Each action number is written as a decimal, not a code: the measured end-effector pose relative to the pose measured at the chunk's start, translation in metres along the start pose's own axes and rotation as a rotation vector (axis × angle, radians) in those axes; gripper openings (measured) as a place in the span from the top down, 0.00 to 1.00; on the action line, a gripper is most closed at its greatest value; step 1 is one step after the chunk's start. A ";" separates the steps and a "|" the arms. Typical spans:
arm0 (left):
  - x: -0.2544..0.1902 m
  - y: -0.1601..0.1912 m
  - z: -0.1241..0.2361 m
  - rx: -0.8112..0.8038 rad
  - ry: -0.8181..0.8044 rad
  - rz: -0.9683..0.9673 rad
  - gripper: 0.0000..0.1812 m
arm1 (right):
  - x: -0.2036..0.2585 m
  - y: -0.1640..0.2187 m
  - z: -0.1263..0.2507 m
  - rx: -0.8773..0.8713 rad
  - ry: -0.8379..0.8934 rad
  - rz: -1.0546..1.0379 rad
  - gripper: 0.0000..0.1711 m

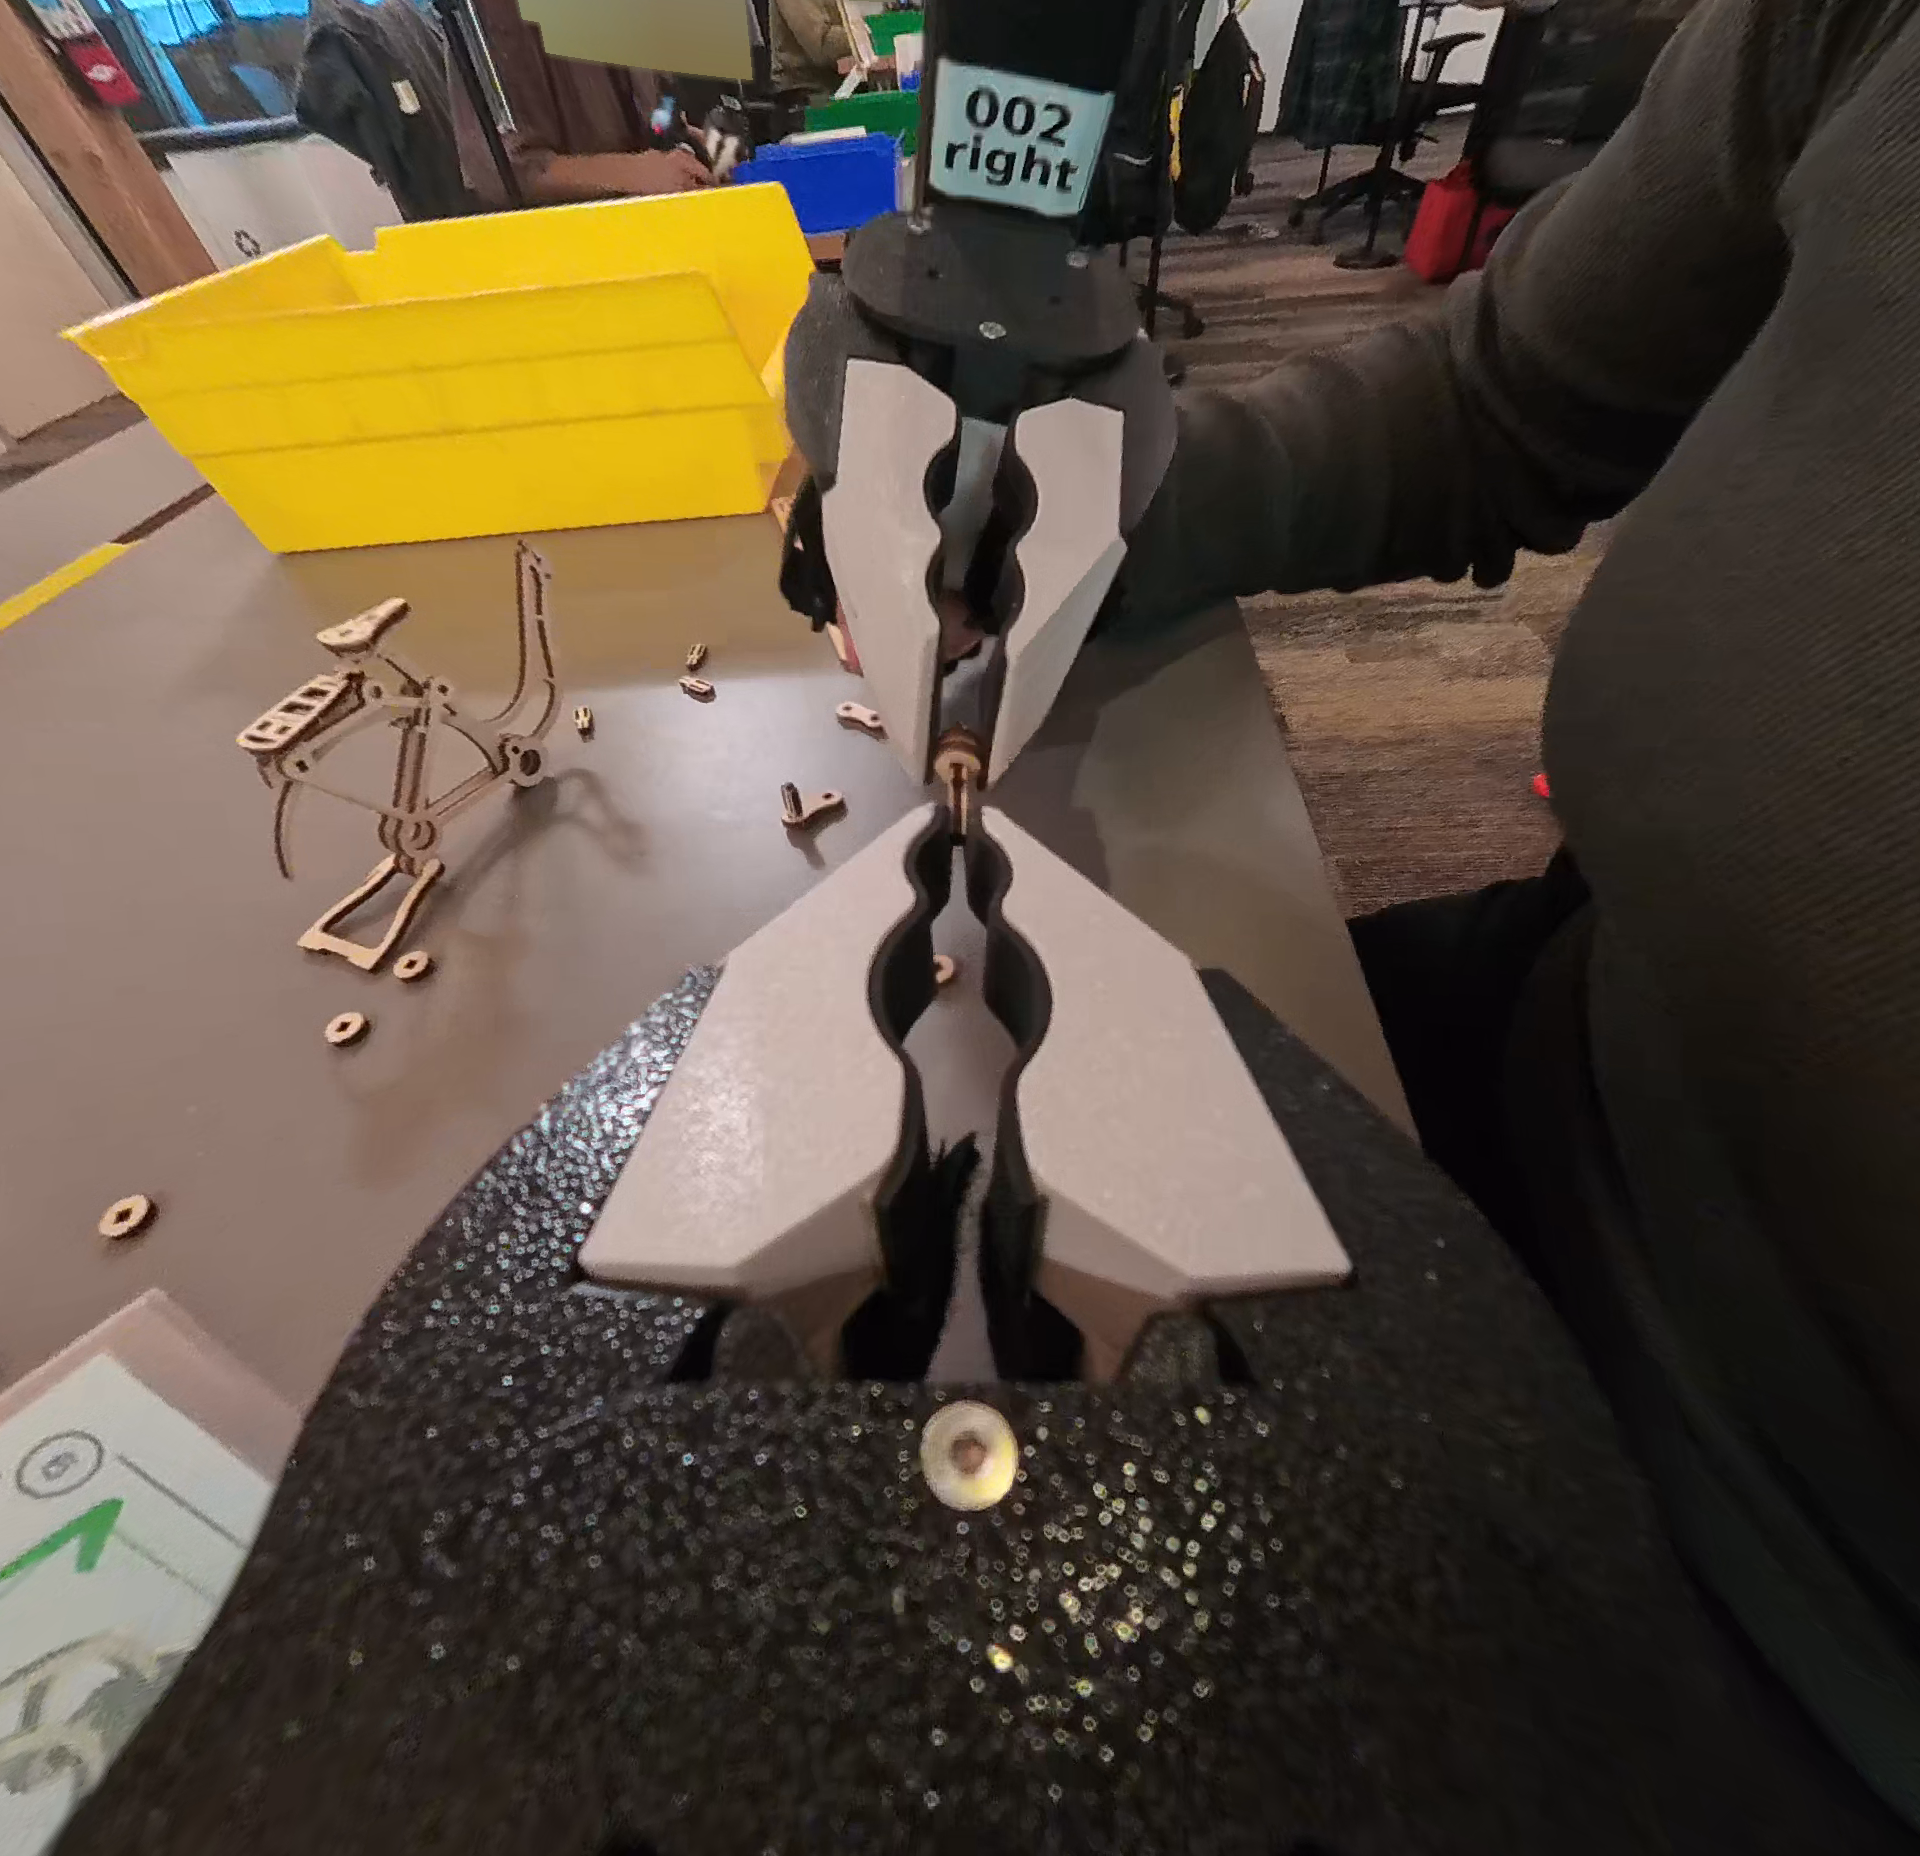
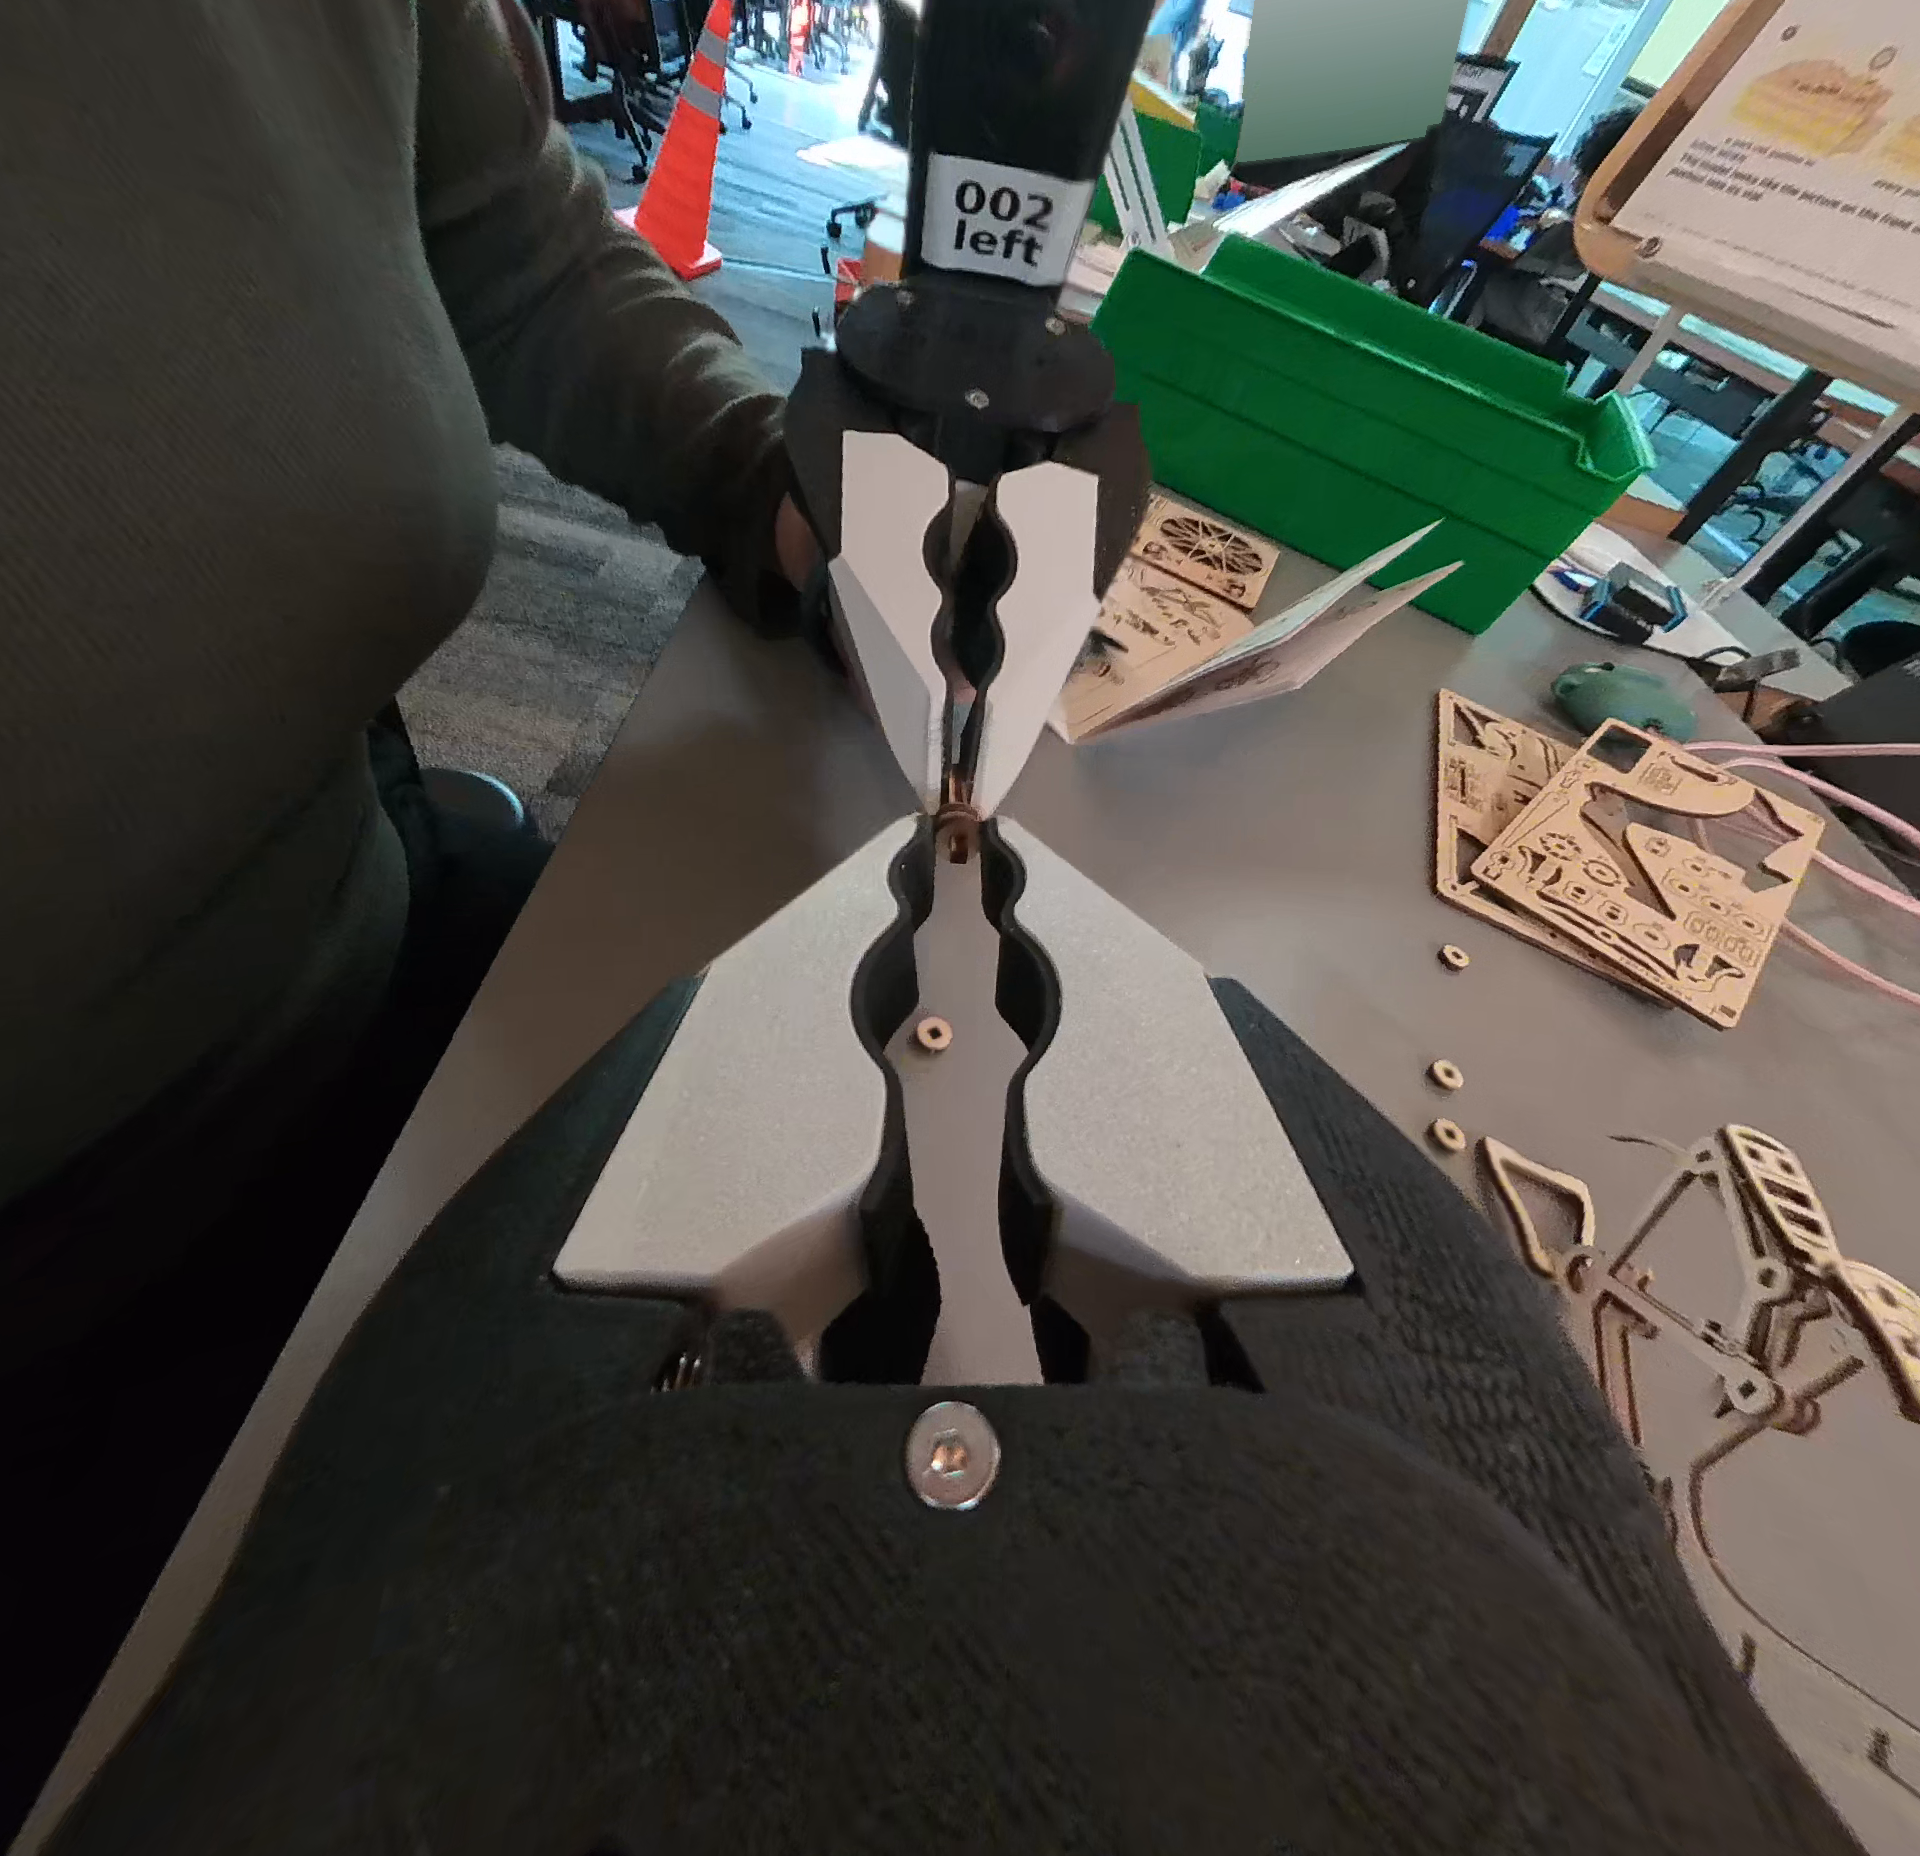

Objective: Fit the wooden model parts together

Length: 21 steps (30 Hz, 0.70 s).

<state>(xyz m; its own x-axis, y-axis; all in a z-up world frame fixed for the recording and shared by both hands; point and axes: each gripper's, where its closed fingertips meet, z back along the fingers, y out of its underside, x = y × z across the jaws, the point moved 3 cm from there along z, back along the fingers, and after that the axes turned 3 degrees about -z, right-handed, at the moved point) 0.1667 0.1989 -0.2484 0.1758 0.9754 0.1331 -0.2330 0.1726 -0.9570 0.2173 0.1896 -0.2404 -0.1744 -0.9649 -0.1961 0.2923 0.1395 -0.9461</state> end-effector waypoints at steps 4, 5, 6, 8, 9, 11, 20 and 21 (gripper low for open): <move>-0.001 0.003 -0.001 0.027 -0.004 -0.018 1.00 | 0.002 0.004 -0.002 0.015 -0.013 -0.027 0.96; -0.001 0.004 -0.002 0.038 -0.006 -0.017 1.00 | 0.001 0.006 -0.002 0.025 -0.011 -0.029 0.96; -0.001 0.005 -0.002 0.044 -0.007 -0.019 1.00 | 0.001 0.007 -0.002 0.030 -0.012 -0.030 0.96; -0.002 0.008 -0.004 0.072 -0.002 -0.033 1.00 | 0.002 0.010 -0.002 0.048 -0.026 -0.037 0.96; -0.002 0.010 -0.005 0.089 -0.002 -0.047 1.00 | 0.003 0.012 -0.003 0.064 -0.028 -0.029 0.96; -0.003 0.010 -0.005 0.096 0.001 -0.059 1.00 | 0.004 0.013 -0.003 0.074 -0.033 -0.016 0.96; -0.004 0.016 -0.008 0.147 0.012 -0.075 1.00 | 0.006 0.019 -0.005 0.138 -0.031 0.022 0.96; -0.005 0.016 -0.009 0.148 0.016 -0.075 1.00 | 0.007 0.019 -0.005 0.140 -0.033 0.023 0.96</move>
<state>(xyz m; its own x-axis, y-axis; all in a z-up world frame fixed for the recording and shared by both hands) 0.1707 0.1959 -0.2665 0.2127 0.9568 0.1980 -0.3566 0.2647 -0.8960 0.2168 0.1871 -0.2610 -0.1361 -0.9690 -0.2063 0.4246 0.1311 -0.8958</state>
